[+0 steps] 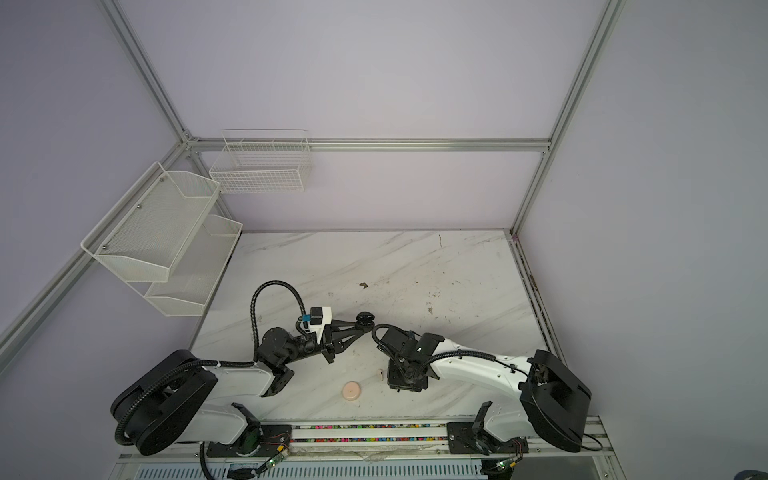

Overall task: Insert the wireless bluetooth earbuds into the charging case
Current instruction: 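Release the lid and move the right gripper down over the black earbuds, then lower the right gripper and close it on the nearer black earbud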

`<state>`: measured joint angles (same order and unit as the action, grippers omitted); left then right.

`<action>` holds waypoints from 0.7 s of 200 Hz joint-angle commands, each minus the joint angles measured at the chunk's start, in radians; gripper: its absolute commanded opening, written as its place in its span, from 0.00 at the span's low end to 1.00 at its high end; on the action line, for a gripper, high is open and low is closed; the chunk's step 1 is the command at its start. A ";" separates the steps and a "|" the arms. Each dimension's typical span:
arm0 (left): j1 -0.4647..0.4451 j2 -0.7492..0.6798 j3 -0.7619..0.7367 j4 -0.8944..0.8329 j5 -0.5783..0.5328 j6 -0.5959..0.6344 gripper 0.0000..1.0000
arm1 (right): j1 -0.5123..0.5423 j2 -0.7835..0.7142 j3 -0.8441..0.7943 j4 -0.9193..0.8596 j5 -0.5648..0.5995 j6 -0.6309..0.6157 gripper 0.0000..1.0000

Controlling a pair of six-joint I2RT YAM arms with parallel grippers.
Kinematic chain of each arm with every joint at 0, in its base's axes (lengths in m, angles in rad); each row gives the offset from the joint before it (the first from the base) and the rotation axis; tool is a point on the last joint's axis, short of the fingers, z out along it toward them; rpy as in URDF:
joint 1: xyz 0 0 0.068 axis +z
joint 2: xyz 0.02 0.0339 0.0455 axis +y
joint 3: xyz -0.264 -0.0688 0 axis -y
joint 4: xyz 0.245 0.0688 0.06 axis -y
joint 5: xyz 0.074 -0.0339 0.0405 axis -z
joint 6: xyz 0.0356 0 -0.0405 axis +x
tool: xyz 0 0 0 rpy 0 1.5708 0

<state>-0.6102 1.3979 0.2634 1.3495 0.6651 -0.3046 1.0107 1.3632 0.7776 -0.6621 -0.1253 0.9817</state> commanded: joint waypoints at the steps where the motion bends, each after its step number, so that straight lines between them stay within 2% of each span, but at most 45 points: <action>1: -0.003 -0.009 -0.030 0.092 0.005 -0.010 0.00 | 0.005 0.005 0.017 -0.007 0.033 0.034 0.40; 88: -0.005 0.007 -0.024 0.096 0.018 -0.022 0.00 | 0.005 0.140 0.065 0.001 0.050 0.005 0.39; 140: -0.005 0.006 -0.024 0.097 0.019 -0.024 0.00 | 0.002 0.172 0.089 -0.011 0.076 0.001 0.33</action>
<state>-0.6083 1.4059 0.2634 1.3781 0.6456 -0.3229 1.0111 1.5158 0.8268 -0.6514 -0.0891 0.9798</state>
